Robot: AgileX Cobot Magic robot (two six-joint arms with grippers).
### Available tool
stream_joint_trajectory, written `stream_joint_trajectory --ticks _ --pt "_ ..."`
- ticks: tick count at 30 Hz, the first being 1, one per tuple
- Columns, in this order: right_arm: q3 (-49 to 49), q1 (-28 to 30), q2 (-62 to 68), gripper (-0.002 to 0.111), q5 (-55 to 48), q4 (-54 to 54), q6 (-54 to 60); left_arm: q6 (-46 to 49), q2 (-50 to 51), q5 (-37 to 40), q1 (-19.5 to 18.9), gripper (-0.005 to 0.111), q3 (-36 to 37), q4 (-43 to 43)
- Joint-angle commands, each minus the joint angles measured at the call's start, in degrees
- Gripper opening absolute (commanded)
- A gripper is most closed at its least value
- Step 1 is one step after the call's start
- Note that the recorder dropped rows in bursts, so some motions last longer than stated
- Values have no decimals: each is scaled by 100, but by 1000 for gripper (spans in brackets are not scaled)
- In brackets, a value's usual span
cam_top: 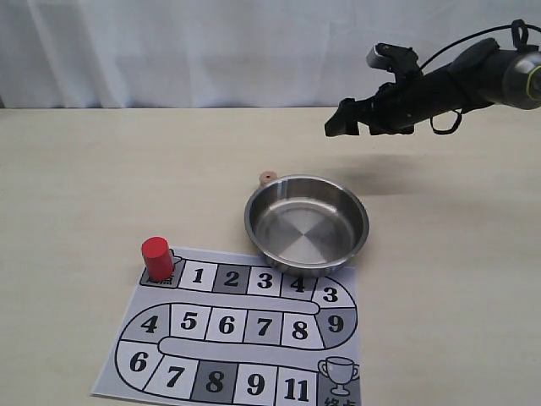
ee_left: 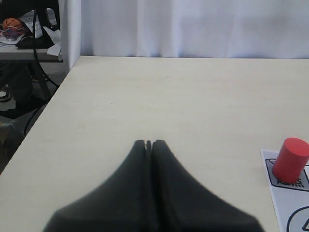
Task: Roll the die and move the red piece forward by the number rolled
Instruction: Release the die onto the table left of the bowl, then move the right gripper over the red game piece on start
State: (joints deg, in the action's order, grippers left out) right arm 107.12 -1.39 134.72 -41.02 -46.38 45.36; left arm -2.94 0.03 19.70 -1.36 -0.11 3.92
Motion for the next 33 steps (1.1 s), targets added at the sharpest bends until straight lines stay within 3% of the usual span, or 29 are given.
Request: stream_joint_trajectory --ticks 1,8,14,17,18,22,23,24,28,33 --pt "22 3 -12 95 180 649 -381 -32 -3 -76 1 0 11 14" --pt "22 3 -12 95 338 2368 -1676 -32 -3 -76 1 0 11 14" --pt "22 3 -23 92 347 2438 -1710 -32 -3 -76 1 0 11 14" --pt "22 3 -56 77 347 2438 -1710 -32 -3 -76 1 0 11 14" --pt "22 3 -106 63 305 2438 -1710 -32 -3 -76 1 0 11 14" --pt "22 -8 -293 29 145 2438 -1767 -32 -3 -76 1 0 11 14" --pt "22 -21 -421 12 -25 2438 -1770 -32 -3 -76 1 0 11 14" --pt "22 -32 -485 4 -125 2438 -1788 -32 -3 -76 1 0 11 14" --pt "22 -226 -741 4 -512 2427 -1762 -32 -3 -76 1 0 11 2" --pt "22 -1021 -989 4 -837 2438 -1787 -32 -3 -76 1 0 11 -10"
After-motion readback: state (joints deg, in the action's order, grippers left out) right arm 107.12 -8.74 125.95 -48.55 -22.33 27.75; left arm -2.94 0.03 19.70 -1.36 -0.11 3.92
